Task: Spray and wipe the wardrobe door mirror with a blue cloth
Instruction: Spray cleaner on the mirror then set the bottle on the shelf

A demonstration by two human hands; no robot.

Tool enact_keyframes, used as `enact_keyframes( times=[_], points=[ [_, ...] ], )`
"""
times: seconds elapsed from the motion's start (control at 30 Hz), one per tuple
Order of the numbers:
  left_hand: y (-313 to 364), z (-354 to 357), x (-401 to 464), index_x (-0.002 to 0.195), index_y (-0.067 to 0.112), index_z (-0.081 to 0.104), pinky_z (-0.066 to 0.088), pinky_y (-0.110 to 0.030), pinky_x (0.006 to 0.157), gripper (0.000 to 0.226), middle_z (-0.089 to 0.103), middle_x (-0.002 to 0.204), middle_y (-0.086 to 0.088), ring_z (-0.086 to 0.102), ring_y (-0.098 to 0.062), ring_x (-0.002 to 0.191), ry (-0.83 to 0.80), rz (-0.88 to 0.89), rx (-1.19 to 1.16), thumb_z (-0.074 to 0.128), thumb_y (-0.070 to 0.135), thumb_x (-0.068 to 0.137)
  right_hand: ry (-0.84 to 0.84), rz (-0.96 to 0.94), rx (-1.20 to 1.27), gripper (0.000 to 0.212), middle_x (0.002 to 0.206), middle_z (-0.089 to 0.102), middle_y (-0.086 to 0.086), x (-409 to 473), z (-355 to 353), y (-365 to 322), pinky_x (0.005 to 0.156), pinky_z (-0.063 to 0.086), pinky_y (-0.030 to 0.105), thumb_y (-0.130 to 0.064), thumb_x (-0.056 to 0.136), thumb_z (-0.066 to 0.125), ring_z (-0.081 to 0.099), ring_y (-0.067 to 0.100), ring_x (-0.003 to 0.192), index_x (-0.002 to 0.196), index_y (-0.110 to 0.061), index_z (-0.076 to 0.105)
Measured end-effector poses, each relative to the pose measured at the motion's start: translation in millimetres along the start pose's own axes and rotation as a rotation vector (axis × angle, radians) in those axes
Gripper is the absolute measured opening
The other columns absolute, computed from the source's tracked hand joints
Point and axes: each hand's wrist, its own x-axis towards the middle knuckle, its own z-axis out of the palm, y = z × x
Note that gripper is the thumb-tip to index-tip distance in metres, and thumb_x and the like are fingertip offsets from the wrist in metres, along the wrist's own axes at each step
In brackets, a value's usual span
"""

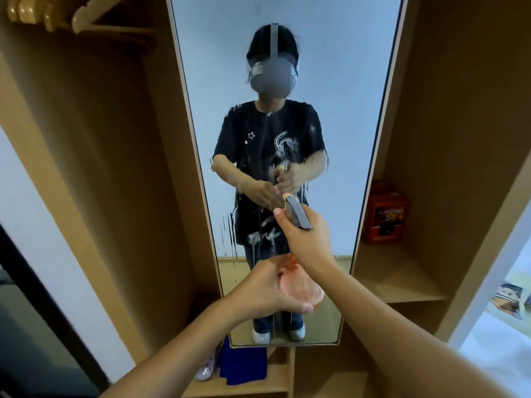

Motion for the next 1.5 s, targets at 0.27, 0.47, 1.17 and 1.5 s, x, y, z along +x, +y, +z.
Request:
enact_keyframes(
  times=[0.27,0.47,1.17,1.5],
  points=[
    [6,11,7,0.125,0.028,0.051,0.055,-0.034,0.090,0.081,0.061,0.118,0.015,0.058,-0.005,0.110,-0.001,-0.001,0.018,0.085,0.049,0.055,-0.011,0.005,0.007,0.023,0.048,0.051,-0.016,4,-13,6,0.042,0.031,0.008,-0.028,0.094,0.062,0.044,-0.002,0.042,0.076,-0.030,0.049],
    [11,23,11,0.124,0.030,0.050,0.056,-0.034,0.088,0.083,0.061,0.117,0.015,0.059,-0.007,0.110,0.013,0.007,0.026,0.082,0.057,0.052,0.053,0.051,-0.023,0.031,0.053,0.047,-0.001,5,-20,12,0.040,0.033,0.016,-0.027,0.094,0.062,0.043,0.006,0.044,0.066,-0.021,0.050],
    [42,62,40,0.125,0.025,0.051,0.054,-0.025,0.088,0.072,0.061,0.120,0.011,0.058,-0.004,0.109,-0.048,0.056,0.032,0.087,0.038,0.064,0.148,0.095,-0.049,0.042,0.055,0.049,0.007,11,-76,31,0.047,0.038,0.024,-0.036,0.092,0.064,0.047,0.015,0.052,0.069,-0.002,0.054],
    [52,74,49,0.126,0.027,0.051,0.051,-0.024,0.092,0.072,0.059,0.121,0.013,0.057,-0.002,0.110,-0.075,0.091,0.044,0.086,0.039,0.064,0.200,0.102,-0.044,0.033,0.082,0.068,0.018,9,-100,35,0.067,0.054,0.040,-0.036,0.092,0.063,0.062,0.030,0.072,0.085,-0.004,0.064]
  ],
)
